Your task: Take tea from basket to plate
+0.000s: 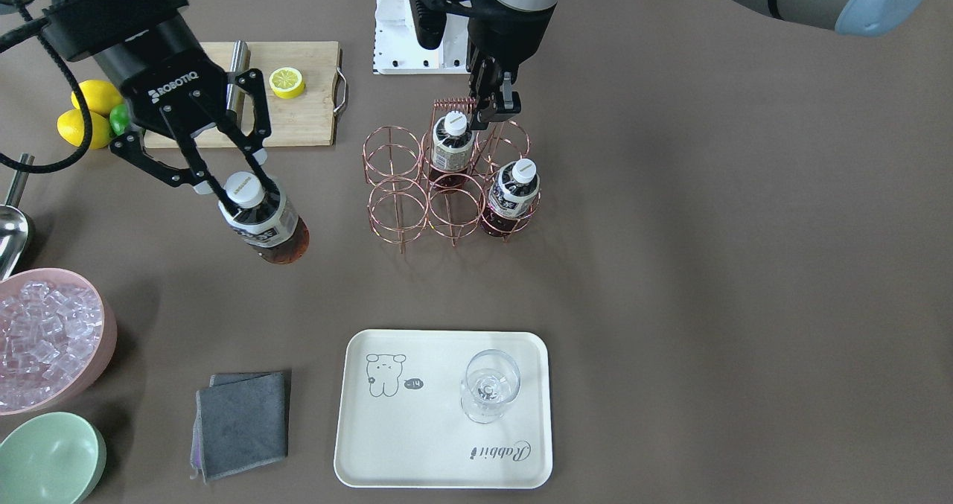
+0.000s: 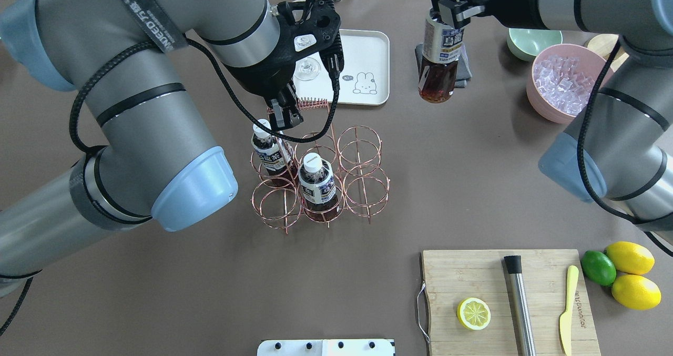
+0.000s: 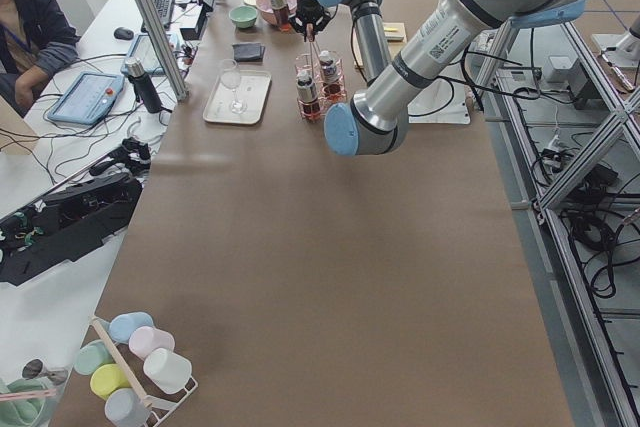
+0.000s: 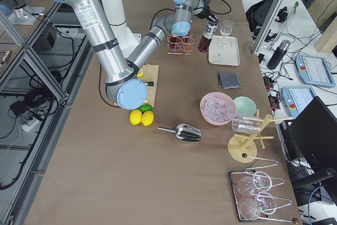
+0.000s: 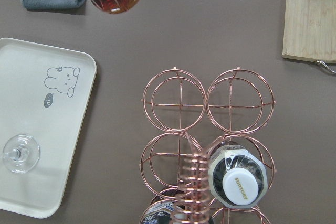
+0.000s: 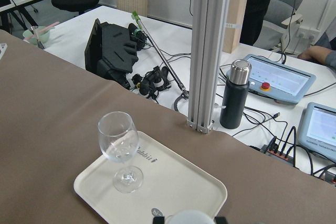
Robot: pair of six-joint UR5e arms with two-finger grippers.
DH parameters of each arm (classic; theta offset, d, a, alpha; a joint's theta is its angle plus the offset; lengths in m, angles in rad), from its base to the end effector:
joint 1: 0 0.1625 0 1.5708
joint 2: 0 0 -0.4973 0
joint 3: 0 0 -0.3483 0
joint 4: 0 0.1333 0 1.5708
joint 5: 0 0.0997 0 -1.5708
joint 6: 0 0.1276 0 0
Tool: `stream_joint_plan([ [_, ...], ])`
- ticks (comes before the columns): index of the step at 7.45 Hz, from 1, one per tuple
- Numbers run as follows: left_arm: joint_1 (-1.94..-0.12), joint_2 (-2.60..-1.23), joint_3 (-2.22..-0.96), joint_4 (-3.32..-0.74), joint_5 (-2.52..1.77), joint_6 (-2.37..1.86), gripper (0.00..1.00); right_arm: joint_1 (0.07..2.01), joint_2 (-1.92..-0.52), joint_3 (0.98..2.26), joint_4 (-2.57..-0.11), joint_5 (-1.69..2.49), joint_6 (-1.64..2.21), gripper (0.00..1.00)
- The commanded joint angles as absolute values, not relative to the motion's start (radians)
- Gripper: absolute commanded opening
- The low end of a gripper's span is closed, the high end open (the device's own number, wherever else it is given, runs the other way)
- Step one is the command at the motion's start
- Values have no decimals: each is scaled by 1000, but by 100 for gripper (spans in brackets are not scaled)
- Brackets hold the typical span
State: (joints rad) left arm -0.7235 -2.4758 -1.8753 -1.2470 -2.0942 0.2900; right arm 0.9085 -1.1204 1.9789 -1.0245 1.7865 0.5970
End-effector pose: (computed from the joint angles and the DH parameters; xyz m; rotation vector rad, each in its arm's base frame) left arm 0.4508 -0.4909 0.1366 0.7503 0.7614 1.2670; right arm -0.2752 -0.5253 0.2689 1.0263 -0.9694 -0.2056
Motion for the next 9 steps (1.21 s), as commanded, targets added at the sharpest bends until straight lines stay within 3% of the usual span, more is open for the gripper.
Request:
stream_joint_plan([
  [1,-748,-2476,-1897,-1241,-2103,291,0,949,-1207,1918,-954,1815,583,0],
  [5,-931,-2418,-1956,-1216,-2196,305,0,953,-1094,1530,-513,1634,592,0],
  [7,-1017,-2337,-1986,-1216,-2233,357,0,931,-871,1297,-492,1574,683,0],
  [9,-1144,-2260,-1982,-1180,-2281,526,0,838,-807,1233,-495,1430,744,0],
])
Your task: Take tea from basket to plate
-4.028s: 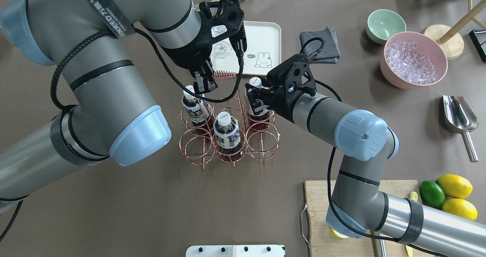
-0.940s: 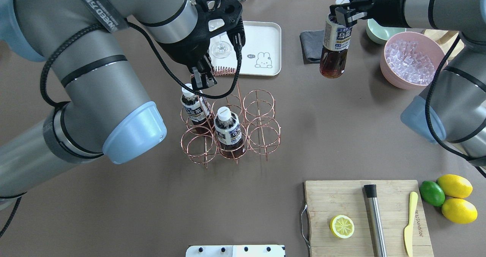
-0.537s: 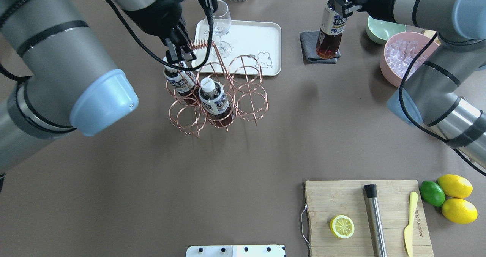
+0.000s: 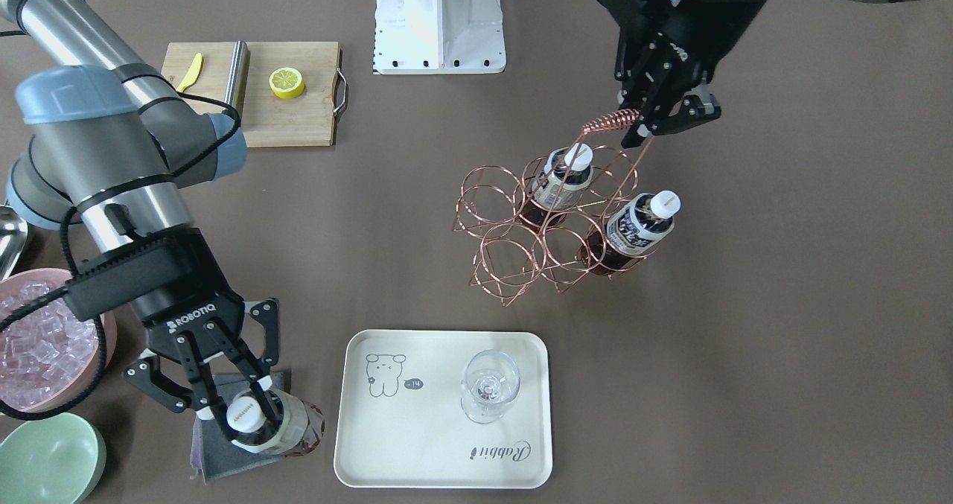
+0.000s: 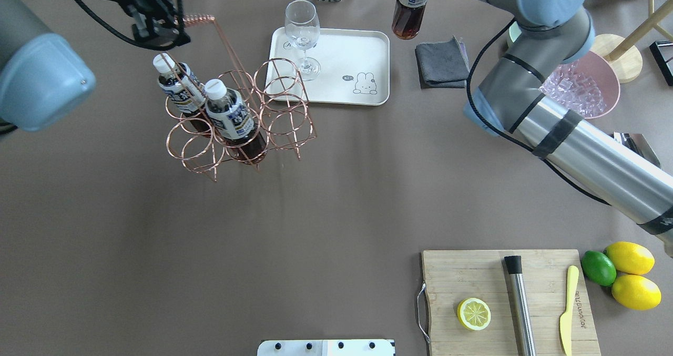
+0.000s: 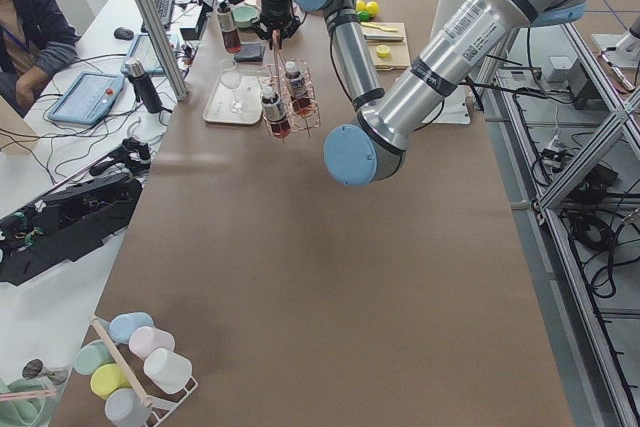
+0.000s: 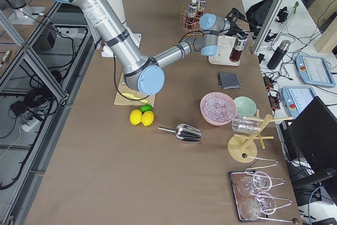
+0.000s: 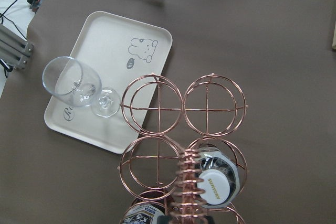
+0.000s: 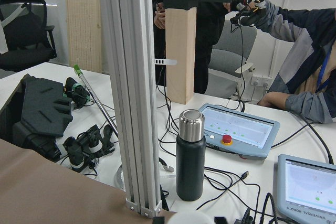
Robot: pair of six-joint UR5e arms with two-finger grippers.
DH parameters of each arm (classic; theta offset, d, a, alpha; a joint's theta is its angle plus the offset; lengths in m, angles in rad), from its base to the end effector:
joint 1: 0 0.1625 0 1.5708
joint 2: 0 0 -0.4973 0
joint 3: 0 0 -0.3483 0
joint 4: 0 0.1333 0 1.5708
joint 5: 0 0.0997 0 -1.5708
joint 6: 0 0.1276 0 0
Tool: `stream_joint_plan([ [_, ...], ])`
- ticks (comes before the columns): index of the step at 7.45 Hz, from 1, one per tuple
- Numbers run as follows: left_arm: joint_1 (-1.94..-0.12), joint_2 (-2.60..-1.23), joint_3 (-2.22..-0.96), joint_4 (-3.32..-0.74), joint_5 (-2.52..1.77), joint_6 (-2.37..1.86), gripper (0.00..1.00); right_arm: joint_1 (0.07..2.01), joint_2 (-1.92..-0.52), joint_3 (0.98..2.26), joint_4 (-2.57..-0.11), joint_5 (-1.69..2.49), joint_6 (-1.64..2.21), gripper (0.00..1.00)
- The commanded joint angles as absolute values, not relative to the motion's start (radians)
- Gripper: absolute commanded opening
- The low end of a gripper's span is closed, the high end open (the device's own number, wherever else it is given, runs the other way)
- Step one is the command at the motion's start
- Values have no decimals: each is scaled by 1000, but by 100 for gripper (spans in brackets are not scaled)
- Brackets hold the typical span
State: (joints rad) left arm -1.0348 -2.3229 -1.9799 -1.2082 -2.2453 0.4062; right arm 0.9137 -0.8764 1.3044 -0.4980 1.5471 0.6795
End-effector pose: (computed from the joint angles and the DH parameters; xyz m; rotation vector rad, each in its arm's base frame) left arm 0.2702 -0.5599 0.2043 0.7666 0.7261 1.1272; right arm -0.3620 -0.6924 0.3095 1.1898 -0.9150 0.0358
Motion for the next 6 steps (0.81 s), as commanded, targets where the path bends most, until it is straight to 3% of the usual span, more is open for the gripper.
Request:
stream_joint_plan([
  [1,-1205,-2223,-1982,-1157,-2299,617,0,794,-799,1220,-500,1364,764,0],
  [3,-1326,-2165,-1968,-1083,-2339,817,0,749,-778,1184,-499,1315,765,0],
  [6,-1477,-2151,-1776,-1045,-2347,1229,0,684,-781,1154,-494,1235,764,0],
])
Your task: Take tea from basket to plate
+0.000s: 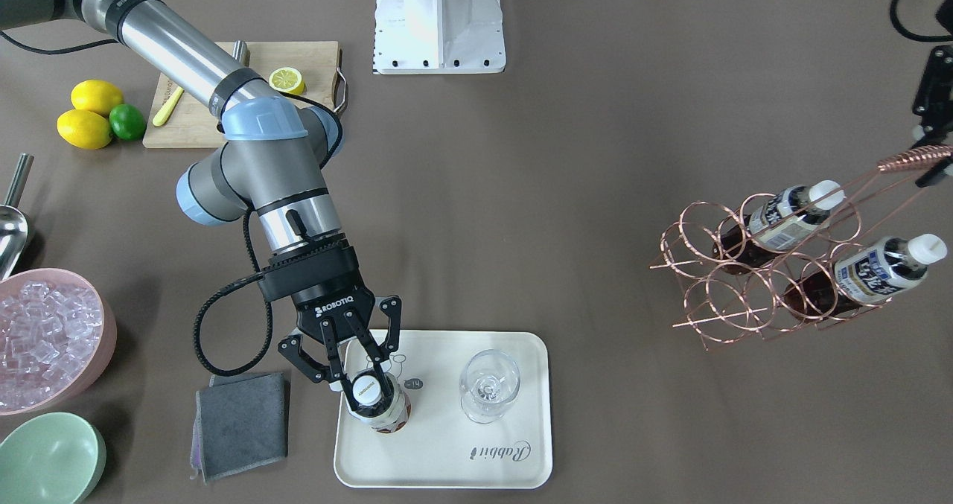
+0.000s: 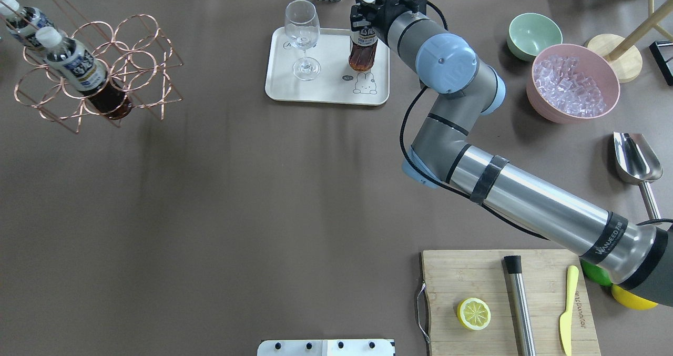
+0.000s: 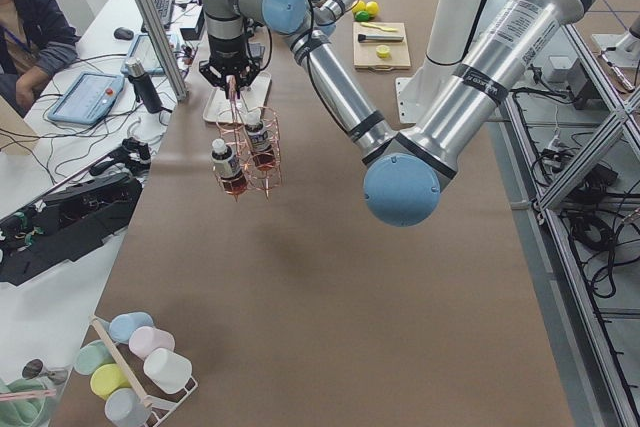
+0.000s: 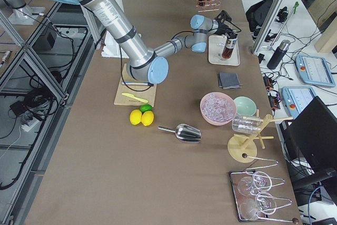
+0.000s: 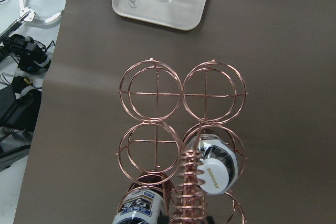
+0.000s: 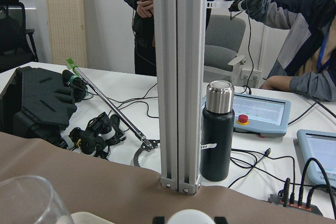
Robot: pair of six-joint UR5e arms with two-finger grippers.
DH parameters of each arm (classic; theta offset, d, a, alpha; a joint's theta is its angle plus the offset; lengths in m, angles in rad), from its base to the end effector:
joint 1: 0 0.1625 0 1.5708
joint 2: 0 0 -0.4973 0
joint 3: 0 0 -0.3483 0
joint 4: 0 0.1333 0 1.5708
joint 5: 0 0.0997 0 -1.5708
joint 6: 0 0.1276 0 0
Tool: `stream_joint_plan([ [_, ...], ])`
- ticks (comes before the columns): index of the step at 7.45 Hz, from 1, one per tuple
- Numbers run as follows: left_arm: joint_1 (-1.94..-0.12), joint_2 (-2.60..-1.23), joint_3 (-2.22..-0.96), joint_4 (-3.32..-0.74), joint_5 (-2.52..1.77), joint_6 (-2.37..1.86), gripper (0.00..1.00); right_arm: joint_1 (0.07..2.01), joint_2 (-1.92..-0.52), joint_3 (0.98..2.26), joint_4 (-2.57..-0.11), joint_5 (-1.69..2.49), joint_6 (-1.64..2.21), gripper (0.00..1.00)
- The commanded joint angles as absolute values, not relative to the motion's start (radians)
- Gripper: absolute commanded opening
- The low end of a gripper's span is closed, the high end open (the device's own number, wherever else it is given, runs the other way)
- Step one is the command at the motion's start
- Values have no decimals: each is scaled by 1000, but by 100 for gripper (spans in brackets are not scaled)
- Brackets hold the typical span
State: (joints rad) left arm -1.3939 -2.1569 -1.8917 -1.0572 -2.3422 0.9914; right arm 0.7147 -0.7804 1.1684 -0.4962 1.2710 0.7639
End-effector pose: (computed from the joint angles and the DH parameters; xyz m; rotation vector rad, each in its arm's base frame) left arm 0.0649 -0.6150 0.3487 0.6912 0.5909 1.2445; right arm -0.4980 -0.6585 0.2947 1.1755 -0.8811 0.1442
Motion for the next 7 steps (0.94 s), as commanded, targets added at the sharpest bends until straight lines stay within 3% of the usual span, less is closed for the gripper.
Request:
stream_joint_plan([
  [1,-1498,-2149,-1734,-1046,-2347,1308,0,684,-779,1154,-494,1233,762,0],
  [2,-1517,-2129,-1709,-1051,-2347,1365,0,686,-779,1155,-494,1235,759,0],
  [3,-1520,-2109,-1703,-1054,-2347,1396,0,689,-778,1155,-497,1239,759,99],
  [7,-1534,-2103,-1507,-1210,-2341,1453,0,690,-781,1161,-495,1239,753,100],
])
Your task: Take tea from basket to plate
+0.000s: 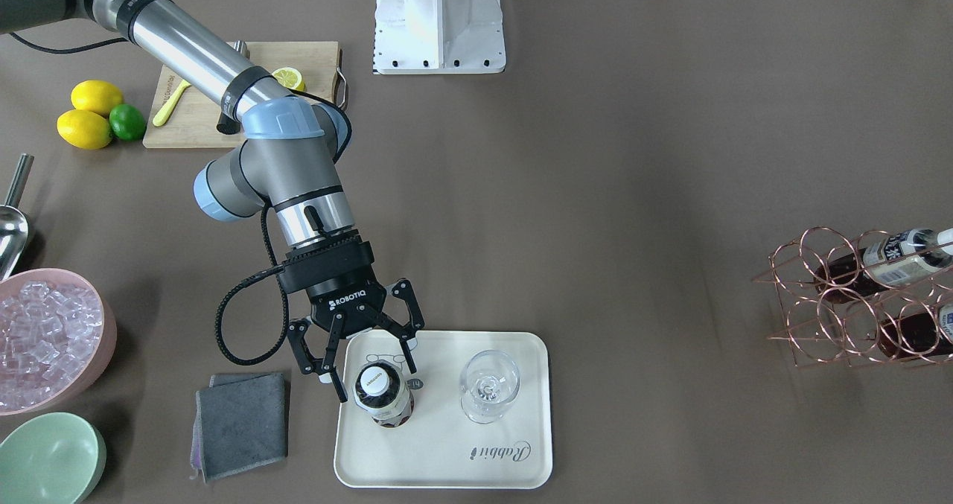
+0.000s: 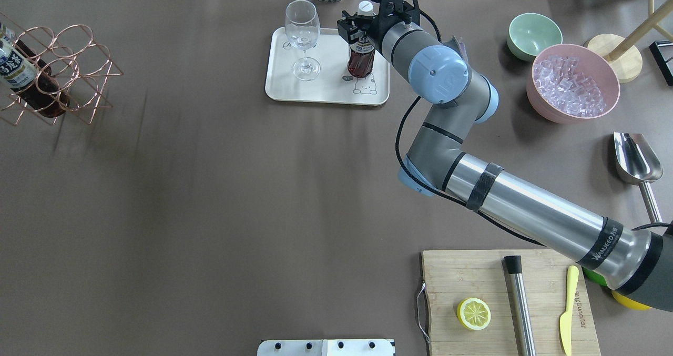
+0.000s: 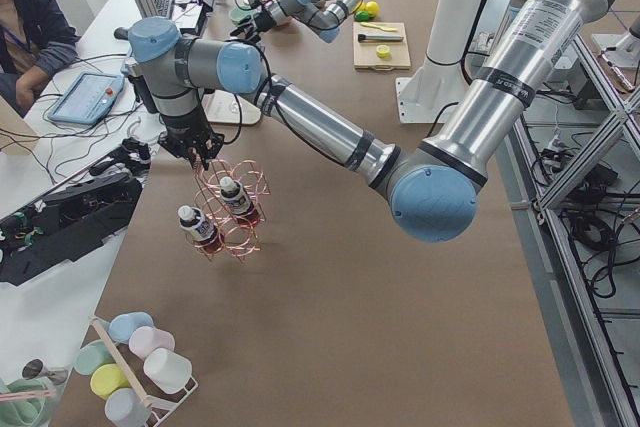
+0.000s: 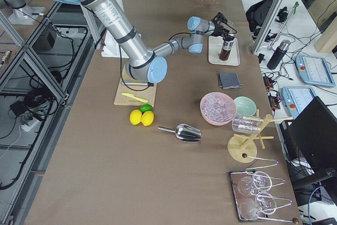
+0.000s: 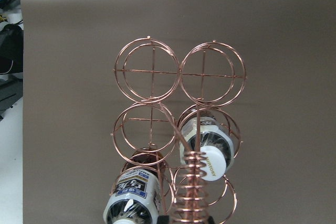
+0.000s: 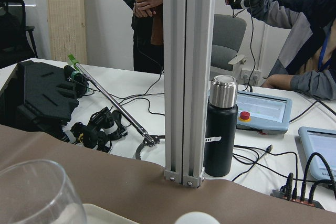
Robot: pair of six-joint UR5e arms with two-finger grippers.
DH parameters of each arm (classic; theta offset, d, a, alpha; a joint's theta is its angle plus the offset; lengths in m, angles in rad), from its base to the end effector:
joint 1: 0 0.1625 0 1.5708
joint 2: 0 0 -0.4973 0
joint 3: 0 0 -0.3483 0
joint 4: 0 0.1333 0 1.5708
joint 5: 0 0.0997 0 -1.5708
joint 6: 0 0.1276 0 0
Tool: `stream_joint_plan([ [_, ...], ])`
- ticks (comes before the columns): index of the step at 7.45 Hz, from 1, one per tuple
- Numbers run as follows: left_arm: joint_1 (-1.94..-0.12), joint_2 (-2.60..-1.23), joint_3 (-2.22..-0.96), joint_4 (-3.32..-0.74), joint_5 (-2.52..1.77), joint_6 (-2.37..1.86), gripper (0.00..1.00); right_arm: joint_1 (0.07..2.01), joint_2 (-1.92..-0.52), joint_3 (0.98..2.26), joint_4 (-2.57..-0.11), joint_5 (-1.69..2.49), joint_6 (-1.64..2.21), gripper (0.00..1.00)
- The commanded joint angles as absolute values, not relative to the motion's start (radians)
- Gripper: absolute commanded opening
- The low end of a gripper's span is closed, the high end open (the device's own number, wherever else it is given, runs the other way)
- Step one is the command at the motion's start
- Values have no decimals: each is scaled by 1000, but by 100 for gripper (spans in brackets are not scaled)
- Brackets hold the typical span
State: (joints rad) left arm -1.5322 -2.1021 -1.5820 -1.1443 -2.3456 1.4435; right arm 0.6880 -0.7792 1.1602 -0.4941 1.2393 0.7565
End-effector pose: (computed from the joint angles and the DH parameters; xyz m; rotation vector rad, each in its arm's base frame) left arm -0.0185 -0.6610 0.4904 0.6423 0.5713 1.4444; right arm -0.5134 -0.6483 0.2970 1.1802 -0.8686 0.1387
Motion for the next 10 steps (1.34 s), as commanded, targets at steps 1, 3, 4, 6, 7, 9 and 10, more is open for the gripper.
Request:
stream_joint_plan([
  [1,-1535,-2103,-1482,-1227,-2341,1453,0,693,-782,1161,-499,1238,740,100],
  [3,-1536,-2103,-1418,-1285,-2338,1454,0,698,-782,1221,-520,1247,727,100],
  [4,-1534,-2109,-1375,-1313,-2339,1465,0,701,-804,1364,-669,1267,727,100],
  [6,-1534,-2112,-1324,-1377,-2338,1465,0,701,-848,1600,-927,1301,727,100],
  [7,-1534,-2112,-1322,-1379,-2338,1463,0,706,-927,1683,-936,1318,732,100],
  [9,-1529,-2111,-1315,-1399,-2336,1462,0,724,-1215,1875,-934,1367,770,100],
  [10,-1531,-2112,-1316,-1397,-2336,1460,0,738,-1368,1957,-928,1450,802,100],
])
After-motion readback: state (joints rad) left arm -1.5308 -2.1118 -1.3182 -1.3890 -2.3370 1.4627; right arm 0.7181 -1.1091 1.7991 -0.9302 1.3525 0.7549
